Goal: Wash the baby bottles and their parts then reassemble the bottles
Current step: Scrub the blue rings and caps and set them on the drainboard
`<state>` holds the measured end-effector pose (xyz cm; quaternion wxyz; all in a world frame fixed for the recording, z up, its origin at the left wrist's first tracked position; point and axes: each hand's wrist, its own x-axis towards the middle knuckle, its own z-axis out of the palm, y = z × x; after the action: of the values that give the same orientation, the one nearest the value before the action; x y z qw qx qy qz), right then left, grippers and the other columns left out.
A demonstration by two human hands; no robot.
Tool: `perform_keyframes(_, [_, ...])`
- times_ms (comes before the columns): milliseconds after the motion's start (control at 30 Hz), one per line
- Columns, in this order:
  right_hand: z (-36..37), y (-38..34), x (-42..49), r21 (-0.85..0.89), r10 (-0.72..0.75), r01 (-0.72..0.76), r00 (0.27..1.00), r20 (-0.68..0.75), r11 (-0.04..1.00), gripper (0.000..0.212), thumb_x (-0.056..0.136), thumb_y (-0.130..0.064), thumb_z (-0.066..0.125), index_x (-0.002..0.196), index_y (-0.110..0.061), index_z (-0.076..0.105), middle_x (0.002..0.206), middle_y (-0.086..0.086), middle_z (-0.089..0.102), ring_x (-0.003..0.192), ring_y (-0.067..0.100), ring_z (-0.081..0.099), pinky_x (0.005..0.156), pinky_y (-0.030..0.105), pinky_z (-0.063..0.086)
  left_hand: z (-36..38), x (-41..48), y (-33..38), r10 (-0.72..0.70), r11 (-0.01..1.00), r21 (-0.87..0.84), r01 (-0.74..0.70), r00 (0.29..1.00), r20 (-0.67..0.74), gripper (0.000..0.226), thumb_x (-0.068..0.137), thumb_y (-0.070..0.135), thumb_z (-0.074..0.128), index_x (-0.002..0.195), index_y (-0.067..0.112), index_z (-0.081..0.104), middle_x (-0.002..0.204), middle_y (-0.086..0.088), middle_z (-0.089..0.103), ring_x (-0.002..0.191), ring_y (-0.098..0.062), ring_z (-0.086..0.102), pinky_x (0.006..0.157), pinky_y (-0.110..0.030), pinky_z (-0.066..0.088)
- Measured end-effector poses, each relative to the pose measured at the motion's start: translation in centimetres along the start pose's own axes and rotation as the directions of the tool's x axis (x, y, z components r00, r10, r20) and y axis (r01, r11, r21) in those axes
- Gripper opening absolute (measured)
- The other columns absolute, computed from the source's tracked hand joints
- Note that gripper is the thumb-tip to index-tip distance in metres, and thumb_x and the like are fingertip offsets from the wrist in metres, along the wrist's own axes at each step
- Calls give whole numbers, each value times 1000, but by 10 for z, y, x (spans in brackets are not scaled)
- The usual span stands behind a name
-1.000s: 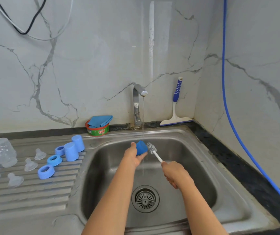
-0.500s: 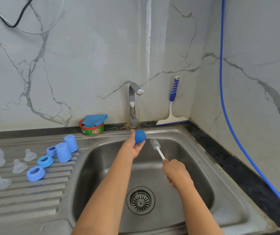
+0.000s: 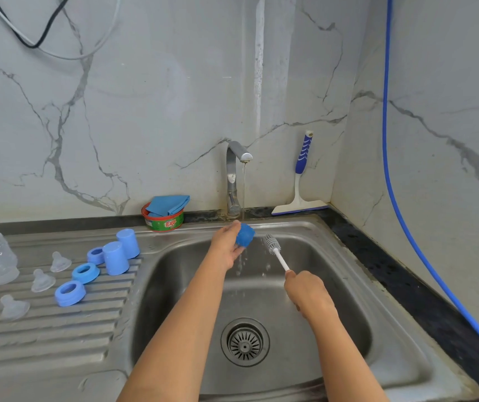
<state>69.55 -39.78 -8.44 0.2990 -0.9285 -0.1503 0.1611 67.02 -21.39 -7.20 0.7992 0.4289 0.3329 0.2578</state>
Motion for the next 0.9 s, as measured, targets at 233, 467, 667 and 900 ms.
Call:
perform_keyframes(233, [0,-1,0,-6,-2,2,1000,5,1000,46,100,-38,29,118,-5,55,100,10,58,88,28,60,78,35,50,-6,0,-5,-235,877,-409,250,968,87,46,98,15,54,137,-6,41,131,-29,51,112,-42,59,54,-40,59])
perform_keyframes(467, [1,-2,3,20,-1,1,1000,15,1000,44,99,-38,30,118,-6,55,111,12,62,82,27,55,79,36,50,3,3,4,-246,877,-403,263,965,93,45,99,13,52,135,-11,41,128,-32,52,113,-42,59,50,-38,58])
perform_keyframes(667, [1,-1,3,9,2,-2,1000,13,1000,46,99,-38,30,119,-5,56,111,13,62,82,27,55,77,35,49,18,-5,15,-270,878,-359,316,947,172,43,96,16,57,127,-14,49,112,-32,59,92,-29,68,48,-29,58])
perform_keyframes(900, [1,-2,4,0,6,-6,1000,9,1000,46,99,-38,30,121,-6,54,114,12,61,86,28,57,81,36,50,18,-3,13,-320,931,-118,346,927,194,37,97,33,54,107,-2,60,76,-15,70,45,-12,61,39,-17,49])
